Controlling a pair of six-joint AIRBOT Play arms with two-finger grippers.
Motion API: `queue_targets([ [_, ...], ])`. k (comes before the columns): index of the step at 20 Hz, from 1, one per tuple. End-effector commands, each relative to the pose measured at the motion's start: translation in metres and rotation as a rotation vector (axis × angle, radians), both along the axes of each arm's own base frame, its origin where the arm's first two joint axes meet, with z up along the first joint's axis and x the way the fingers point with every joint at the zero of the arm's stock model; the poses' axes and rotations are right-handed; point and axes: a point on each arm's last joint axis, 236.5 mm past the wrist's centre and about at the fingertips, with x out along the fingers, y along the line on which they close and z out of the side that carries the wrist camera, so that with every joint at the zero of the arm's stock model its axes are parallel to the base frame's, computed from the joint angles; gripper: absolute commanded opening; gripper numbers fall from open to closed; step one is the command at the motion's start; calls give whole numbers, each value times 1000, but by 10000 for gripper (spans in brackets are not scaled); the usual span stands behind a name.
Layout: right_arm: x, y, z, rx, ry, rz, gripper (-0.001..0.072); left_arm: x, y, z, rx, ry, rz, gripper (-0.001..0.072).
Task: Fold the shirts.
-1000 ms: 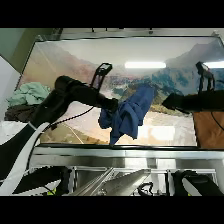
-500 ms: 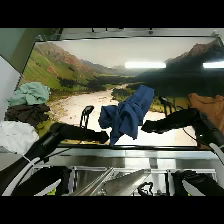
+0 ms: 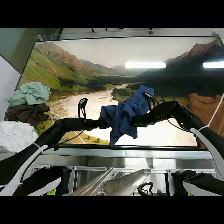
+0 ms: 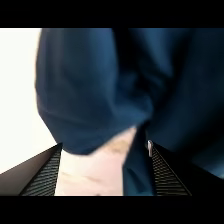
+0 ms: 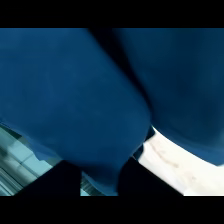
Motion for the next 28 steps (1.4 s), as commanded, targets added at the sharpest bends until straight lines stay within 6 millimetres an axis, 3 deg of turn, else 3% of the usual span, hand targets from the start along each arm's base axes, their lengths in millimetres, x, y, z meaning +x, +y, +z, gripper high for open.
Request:
queue_targets([
  [1,5,12,4,21,-22,28,226,25,17,-14,36,24,14,607],
  [2,5,12,4,20,-23,28,224,22,11,-24,48,50,-15,607],
  [3,5,12,4,20,-24,29,172,19,4,-33,60,69,-43,607],
  [4,5,12,4,21,-31,39,17,21,-2,-39,64,77,-54,606],
  [5,5,12,4,20,-38,47,13,27,-7,-40,66,69,-55,512],
  [6,5,12,4,20,-39,47,13,34,-10,-39,66,54,-57,199],
  [7,5,12,5,22,-41,47,13,40,-13,-36,62,42,-57,21],
  [9,5,11,11,25,-50,49,12,50,-15,-22,50,20,-61,16],
  [11,0,-6,31,28,-40,83,12,69,-5,11,36,-55,-44,15],
  [13,12,-49,73,-8,-77,82,13,96,24,80,52,-205,-29,16],
  [14,31,-75,106,-20,-156,32,13,108,37,125,33,-290,1,16],
  [16,77,-118,196,3,-398,-114,13,123,62,233,-10,-510,68,15],
  [18,92,-141,305,49,-667,-182,13,113,80,350,-45,-751,107,15],
  [19,88,-146,351,45,-777,-181,12,97,86,406,-58,-863,112,15],
  [21,63,-143,430,18,-978,-141,13,53,92,496,-72,-1041,95,15],
  [23,34,-139,497,-5,-1185,-132,12,2,101,564,-49,-1197,85,15],
  [25,-2,-148,561,-90,-1434,-177,13,-49,130,620,39,-1365,164,15],
  [26,-20,-153,584,-118,-1526,-215,13,-71,150,638,108,-1430,229,15],
  [28,-44,-166,602,-193,-1611,-277,13,-99,195,644,263,-1441,399,16],
])
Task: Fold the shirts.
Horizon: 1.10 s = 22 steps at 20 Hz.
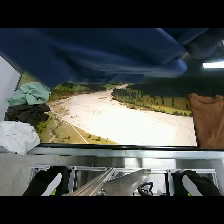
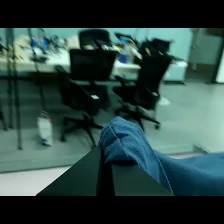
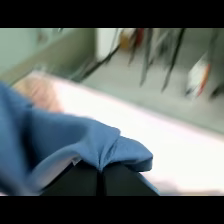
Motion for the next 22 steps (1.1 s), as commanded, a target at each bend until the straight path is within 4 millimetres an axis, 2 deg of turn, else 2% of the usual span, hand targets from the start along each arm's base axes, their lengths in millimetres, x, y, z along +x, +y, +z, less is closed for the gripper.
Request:
queue_targets([
  [1,-48,-18,51,-55,-209,-133,13,-61,61,21,53,-60,284,16],
  [2,-42,-19,44,-54,-186,-131,13,-56,63,6,74,-21,302,16],
  [4,-16,-22,12,-54,-76,-119,13,-26,59,-33,84,82,270,16],
  [7,51,-22,-78,1,204,-60,13,53,42,-125,49,289,155,16],
  [8,71,-23,-115,27,304,-47,14,79,30,-162,41,361,102,16],
  [10,107,-26,-208,72,538,-36,14,125,6,-242,46,508,23,16],
  [12,130,-23,-303,112,739,-40,14,155,-26,-326,96,644,-46,16],
  [14,146,-15,-407,139,917,-66,14,172,-54,-410,120,777,-86,16],
  [15,149,-12,-451,146,989,-86,13,176,-63,-449,135,846,-97,17],
  [16,150,-8,-489,151,1057,-98,14,177,-68,-487,150,913,-100,16],
  [17,153,-4,-520,169,1119,-105,13,180,-70,-516,160,967,-97,17],
  [19,167,3,-549,250,1166,-111,13,188,-67,-556,169,1044,-82,17],
  [21,189,1,-549,269,1132,-127,25,201,-61,-573,163,1087,-66,16],
  [22,201,-3,-536,269,1096,-129,167,209,-59,-574,161,1096,-64,17],
])
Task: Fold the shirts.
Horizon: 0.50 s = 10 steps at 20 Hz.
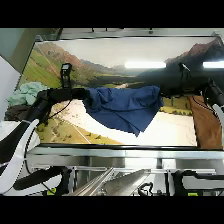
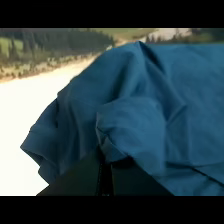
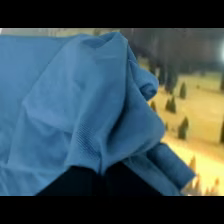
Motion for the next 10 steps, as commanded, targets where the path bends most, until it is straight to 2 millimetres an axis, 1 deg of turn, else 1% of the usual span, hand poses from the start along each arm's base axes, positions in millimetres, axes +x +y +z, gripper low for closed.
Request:
queue_targets([
  [1,34,-7,1,27,-36,-61,445,18,6,-36,12,76,18,17],
  [2,41,-19,22,43,-39,-95,536,23,9,-34,10,87,19,16],
  [3,41,-35,39,49,-25,-130,536,26,10,-31,9,95,17,16],
  [4,34,-51,56,55,0,-160,534,29,11,-27,7,102,14,17],
  [5,23,-62,68,68,17,-174,528,29,11,-24,11,108,0,16],
  [6,6,-70,74,67,56,-173,527,30,10,-21,19,99,-18,16],
  [7,-19,-75,72,59,123,-182,527,31,9,-18,20,96,-24,17],
  [8,-43,-75,63,50,187,-198,528,31,8,-17,19,99,-28,17],
  [9,-67,-72,51,46,242,-219,527,30,8,-16,19,102,-30,17],
  [10,-90,-63,35,66,292,-241,528,29,7,-16,18,105,-33,17],
])
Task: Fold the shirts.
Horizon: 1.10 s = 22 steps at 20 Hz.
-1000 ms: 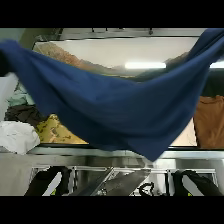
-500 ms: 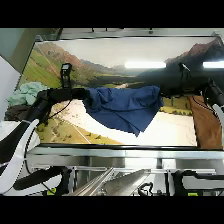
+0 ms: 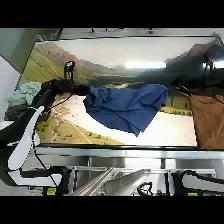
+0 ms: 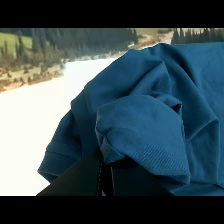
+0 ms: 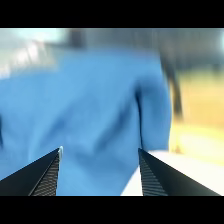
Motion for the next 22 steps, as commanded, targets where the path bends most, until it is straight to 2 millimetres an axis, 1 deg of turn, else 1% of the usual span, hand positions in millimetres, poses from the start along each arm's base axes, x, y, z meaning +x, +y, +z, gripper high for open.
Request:
queue_targets([
  [1,-79,13,-39,53,202,-76,526,-2,-2,1,3,20,-19,16],
  [3,-108,42,-77,135,277,-115,525,-6,-4,-1,4,33,-31,17],
  [5,-124,65,-109,134,322,-98,521,-9,-4,-2,5,44,-35,16],
  [6,-126,74,-120,122,337,-79,490,-9,-5,-2,9,44,-43,17],
  [8,-127,101,-135,131,360,-52,483,-12,-5,-4,13,55,-53,17],
  [9,-131,113,-144,131,385,-31,484,-14,-5,-4,13,62,-57,17],
  [11,-137,130,-158,129,421,-6,484,-16,-5,-5,18,67,-67,17],
  [12,-137,134,-162,123,422,5,483,-17,-5,-6,18,72,-70,17],
  [14,-127,141,-157,121,390,23,480,-18,-5,-6,19,78,-73,17],
  [15,-119,144,-151,121,359,42,367,-19,-6,-6,18,78,-73,17],
  [16,-111,146,-145,125,337,48,221,-19,-6,-6,17,79,-73,17],
  [17,-104,148,-138,129,313,63,106,-18,-6,-5,17,76,-73,17],
  [18,-99,151,-127,137,290,97,19,-18,-6,-3,17,71,-73,17],
  [19,-95,154,-110,149,265,122,15,-18,-6,3,15,58,-72,16],
  [20,-90,155,-91,156,228,141,15,-17,-4,14,12,32,-67,16],
  [22,-75,145,-49,155,118,143,18,-15,1,43,6,-33,-54,17],
])
